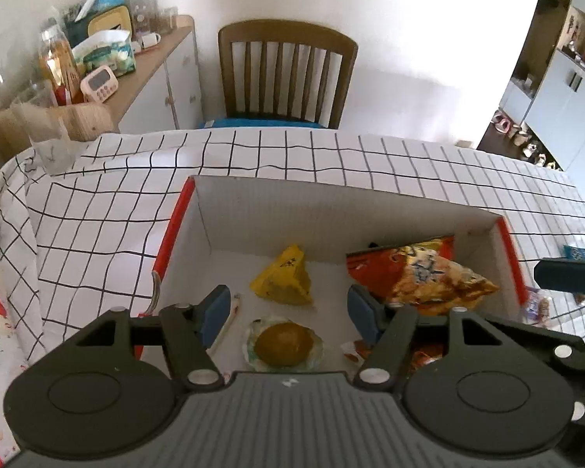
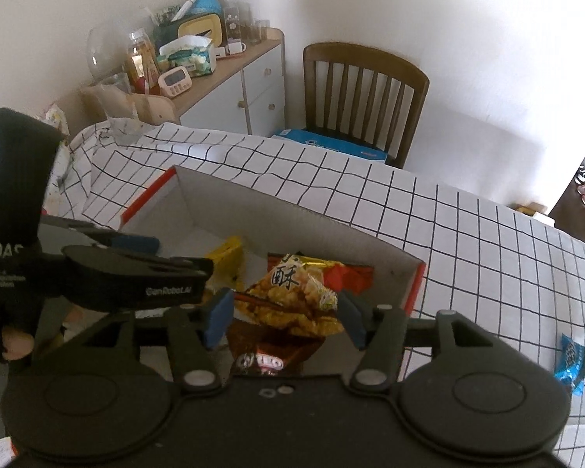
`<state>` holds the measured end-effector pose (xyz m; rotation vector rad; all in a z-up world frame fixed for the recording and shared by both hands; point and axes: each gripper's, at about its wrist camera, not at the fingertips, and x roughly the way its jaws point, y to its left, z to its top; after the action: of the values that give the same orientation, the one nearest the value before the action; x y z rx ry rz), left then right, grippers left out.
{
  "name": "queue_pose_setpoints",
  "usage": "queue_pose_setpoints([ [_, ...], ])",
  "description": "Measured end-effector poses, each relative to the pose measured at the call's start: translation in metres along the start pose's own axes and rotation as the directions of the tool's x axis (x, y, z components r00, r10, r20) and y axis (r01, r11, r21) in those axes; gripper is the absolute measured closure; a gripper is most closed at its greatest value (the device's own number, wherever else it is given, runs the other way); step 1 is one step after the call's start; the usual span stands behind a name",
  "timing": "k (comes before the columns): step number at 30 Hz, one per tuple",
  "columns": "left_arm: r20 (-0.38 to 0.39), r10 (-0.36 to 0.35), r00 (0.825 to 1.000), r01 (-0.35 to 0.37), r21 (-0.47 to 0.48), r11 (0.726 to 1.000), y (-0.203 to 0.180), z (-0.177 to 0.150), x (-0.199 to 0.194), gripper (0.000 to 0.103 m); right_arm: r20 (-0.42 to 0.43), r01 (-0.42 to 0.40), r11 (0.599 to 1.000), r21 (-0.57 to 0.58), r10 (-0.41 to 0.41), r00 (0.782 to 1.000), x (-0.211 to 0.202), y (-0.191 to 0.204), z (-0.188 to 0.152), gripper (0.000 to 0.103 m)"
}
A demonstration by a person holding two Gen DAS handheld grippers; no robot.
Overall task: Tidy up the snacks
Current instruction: 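Open both tools to drop the chip bag and yellow packet into the box, then move both open tools back toward the blue packet and purple candy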
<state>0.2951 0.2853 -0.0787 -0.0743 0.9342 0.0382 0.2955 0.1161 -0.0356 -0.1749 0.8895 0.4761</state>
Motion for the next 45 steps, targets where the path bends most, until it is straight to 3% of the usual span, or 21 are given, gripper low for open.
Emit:
queue_pose_setpoints([
  [9, 0.031, -0.023, 0.999, 0.023, 0.015, 1.000, -0.021, -0.011, -0.043, 0.032, 0.037, -0.024, 1.000, 0.006, 0.023, 0.999, -0.038, -0.005, -0.013, 0.034],
  [19, 0.091, -0.050, 0.995, 0.048, 0.030, 0.998, -0.063, -0.020, -0.089, 0.030, 0.075, -0.065, 0.998, 0.009, 0.064, 0.995, -0.092, -0.030, -0.037, 0.015],
  [23, 0.121, -0.078, 0.990, 0.074, 0.034, 0.997, -0.083, -0.022, -0.103, 0.023, 0.075, -0.055, 0.998, 0.020, 0.054, 0.996, -0.112, -0.047, -0.047, 0.011],
  [30, 0.140, -0.113, 0.984, 0.103, 0.077, 0.992, -0.130, -0.029, -0.111, 0.018, 0.090, -0.040, 0.998, 0.053, 0.035, 0.995, -0.144, -0.091, -0.069, 0.000],
  [45, 0.097, -0.181, 0.979, 0.167, 0.133, 0.977, -0.234, -0.044, -0.077, 0.018, 0.080, 0.058, 0.966, 0.252, -0.081, 0.994, -0.171, -0.229, -0.117, 0.000],
])
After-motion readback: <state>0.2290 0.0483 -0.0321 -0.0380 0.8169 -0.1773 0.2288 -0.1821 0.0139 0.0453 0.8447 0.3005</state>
